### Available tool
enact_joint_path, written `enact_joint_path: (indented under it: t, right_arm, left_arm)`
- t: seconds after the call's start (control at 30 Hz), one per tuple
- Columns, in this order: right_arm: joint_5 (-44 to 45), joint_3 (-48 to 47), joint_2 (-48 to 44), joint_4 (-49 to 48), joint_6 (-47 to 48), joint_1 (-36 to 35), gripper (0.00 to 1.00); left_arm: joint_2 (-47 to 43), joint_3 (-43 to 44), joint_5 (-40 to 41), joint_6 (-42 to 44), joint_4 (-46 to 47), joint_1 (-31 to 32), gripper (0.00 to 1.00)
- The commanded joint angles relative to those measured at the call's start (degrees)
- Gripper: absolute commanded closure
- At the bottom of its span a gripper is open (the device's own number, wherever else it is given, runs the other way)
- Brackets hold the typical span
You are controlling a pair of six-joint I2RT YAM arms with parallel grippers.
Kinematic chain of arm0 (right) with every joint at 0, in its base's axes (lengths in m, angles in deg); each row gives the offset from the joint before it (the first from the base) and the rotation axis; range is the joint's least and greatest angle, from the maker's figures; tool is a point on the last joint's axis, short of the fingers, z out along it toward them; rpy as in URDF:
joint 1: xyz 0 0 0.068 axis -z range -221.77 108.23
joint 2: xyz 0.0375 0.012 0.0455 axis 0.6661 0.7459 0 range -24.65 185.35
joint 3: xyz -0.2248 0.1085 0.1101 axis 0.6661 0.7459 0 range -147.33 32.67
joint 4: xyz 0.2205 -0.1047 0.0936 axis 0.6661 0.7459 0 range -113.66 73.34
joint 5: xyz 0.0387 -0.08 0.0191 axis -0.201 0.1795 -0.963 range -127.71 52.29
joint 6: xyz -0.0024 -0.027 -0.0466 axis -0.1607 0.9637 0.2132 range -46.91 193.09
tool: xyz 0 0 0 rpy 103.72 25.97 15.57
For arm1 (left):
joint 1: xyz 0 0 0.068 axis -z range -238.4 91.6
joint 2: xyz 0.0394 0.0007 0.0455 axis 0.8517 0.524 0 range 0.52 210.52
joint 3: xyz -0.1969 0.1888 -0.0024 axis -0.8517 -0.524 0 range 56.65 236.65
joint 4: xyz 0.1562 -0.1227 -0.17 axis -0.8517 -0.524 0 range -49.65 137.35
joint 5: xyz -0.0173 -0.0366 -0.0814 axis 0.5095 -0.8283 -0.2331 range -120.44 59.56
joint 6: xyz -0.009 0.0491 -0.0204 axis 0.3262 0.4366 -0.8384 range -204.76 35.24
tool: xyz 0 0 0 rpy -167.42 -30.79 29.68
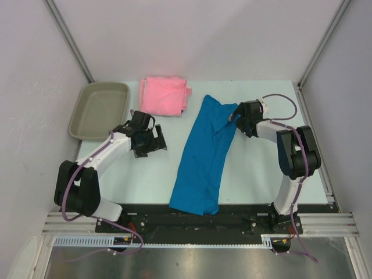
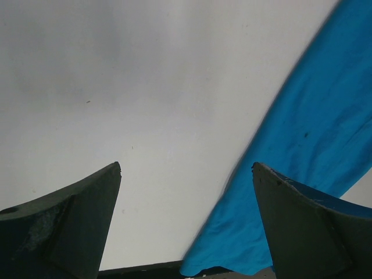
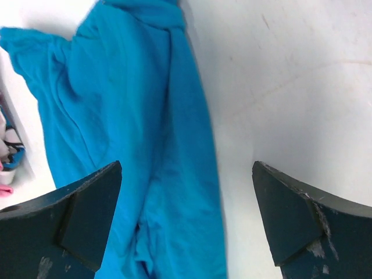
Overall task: Fold and stack the t-shirts
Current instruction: Fold the tshirt
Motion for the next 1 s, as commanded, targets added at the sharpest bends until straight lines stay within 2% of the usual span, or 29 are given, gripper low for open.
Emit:
enact_joint_path:
  t: [0.0,0.2,0.27,0.37,0.4,0.47,0.5,0.57,0.6,0.73,0.77,0.97]
  right_arm:
    - [-0.8,-2.6,5.0,-2.2,-0.4,0.4,0.00]
    - [-4.2,-8.1,12.8,-1.2,-2.0,0.3,0.01]
    - [-4.2,-9.3,14.2,-1.5,-2.4,0.2,0.05]
    - [-6.5,-11.0,16.1,-1.0,-2.9,0.2,0.20]
    - [-6.9,-11.7,17.0,-0.6,-3.1,0.1,0.31]
    - [-7.2,-12.4,17.8,-0.2,-3.1,0.3,0.42]
    - [-7.2,-13.4,18.2,0.1,-3.2,0.3,0.54]
    - [-7.4,-14.5,19.4,0.1,-3.2,0.3,0.67]
    - [-7.3,-16.0,20.0,2.3,-3.4,0.3,0.77]
    - [-6.3,-21.8,22.7,5.7,-3.4,0.3,0.92]
    - [-6.0,-23.3,24.2,7.8,-3.3,0.3,0.99]
    - [-5.1,-39.9,31.5,15.3,-2.7,1.5,1.00]
  left_arm:
    - [1.2,3.0,1.2,0.7,0.9,0.3,0.00]
    - [3.5,3.6,1.3,0.7,1.2,0.3,0.00]
    - [4.0,3.6,1.2,0.7,1.1,0.3,0.00]
    - [4.6,3.6,1.4,0.9,1.1,0.3,0.00]
    - [4.7,3.6,1.4,1.0,1.1,0.3,0.00]
    - [4.9,3.7,1.4,1.2,0.8,0.2,0.00]
    - [4.9,3.7,1.4,1.3,0.8,0.2,0.00]
    - [4.7,3.7,1.4,1.3,0.6,0.2,0.00]
    - [4.6,3.6,1.4,1.2,0.5,0.2,0.00]
    - [4.7,4.3,1.4,1.3,0.1,0.3,0.00]
    - [4.9,4.4,1.4,1.4,-0.2,0.2,0.00]
    - [5.0,5.8,3.2,1.2,-0.9,0.2,0.00]
